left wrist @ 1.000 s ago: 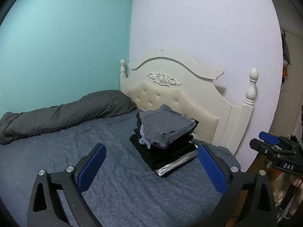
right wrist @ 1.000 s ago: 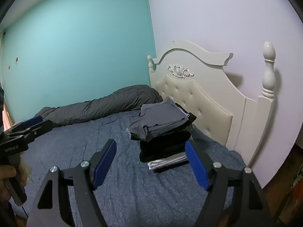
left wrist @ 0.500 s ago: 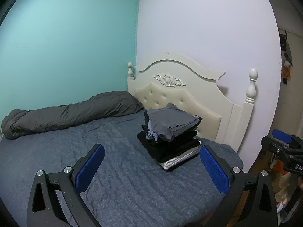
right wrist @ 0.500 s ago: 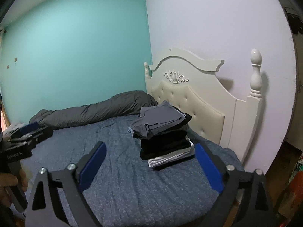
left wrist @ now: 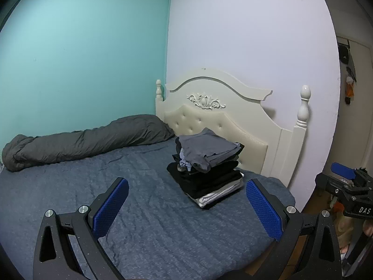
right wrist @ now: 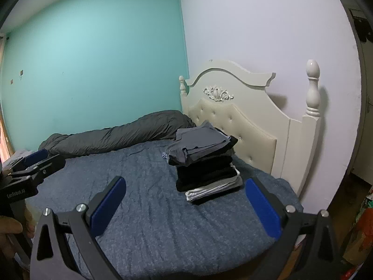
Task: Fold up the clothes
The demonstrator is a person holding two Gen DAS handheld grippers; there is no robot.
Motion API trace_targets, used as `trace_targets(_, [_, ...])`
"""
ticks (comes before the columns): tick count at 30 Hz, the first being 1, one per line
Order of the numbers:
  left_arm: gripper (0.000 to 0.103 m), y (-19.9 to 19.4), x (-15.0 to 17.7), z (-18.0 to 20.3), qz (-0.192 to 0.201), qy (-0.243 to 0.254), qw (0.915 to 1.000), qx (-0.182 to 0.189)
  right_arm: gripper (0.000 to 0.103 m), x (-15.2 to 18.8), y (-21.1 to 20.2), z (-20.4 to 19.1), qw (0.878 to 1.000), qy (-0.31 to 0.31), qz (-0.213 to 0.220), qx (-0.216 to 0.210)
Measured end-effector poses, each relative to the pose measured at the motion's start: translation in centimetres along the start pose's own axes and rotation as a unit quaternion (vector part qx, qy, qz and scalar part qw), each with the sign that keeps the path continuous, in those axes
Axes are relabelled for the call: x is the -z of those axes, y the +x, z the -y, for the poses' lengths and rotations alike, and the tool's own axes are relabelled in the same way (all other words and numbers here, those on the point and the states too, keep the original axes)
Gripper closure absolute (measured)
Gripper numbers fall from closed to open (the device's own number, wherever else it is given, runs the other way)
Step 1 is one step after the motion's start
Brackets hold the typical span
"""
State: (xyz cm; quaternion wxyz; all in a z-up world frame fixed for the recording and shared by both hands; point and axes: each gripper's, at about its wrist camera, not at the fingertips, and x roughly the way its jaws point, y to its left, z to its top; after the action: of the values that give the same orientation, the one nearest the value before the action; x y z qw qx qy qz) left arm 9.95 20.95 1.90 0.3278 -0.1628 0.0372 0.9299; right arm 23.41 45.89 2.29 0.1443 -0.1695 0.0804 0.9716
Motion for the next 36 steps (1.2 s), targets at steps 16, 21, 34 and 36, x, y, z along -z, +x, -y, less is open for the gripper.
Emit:
trace_targets(16, [0.000, -0.1, 0.9, -0.1, -0.005, 0.001, 1.0000, -0.005, 0.000, 0.4, -0.3, 0.4, 1.000, 0.007, -0.001, 0.009])
trace_targets(21, [0.000, -0.2, 1.0, -0.1, -0.005, 0.004, 1.0000, -0.006, 0.000, 0.5, -0.3, 0.5, 1.000, 0.008, -0.003, 0.009])
trace_targets(34, [0.000, -0.4, 1.1, 0.1, 0.005, 0.017, 0.9997, -0.015, 0.000, 0.9, 0.2, 0.5, 1.000, 0.011, -0.013, 0.008])
trace_targets(36, [0.000, -0.5, 1.1, 0.0, 0.004, 0.016, 0.9998, -0.015, 0.000, 1.0, 0.2, 0.4, 1.000, 0.011, -0.014, 0.009])
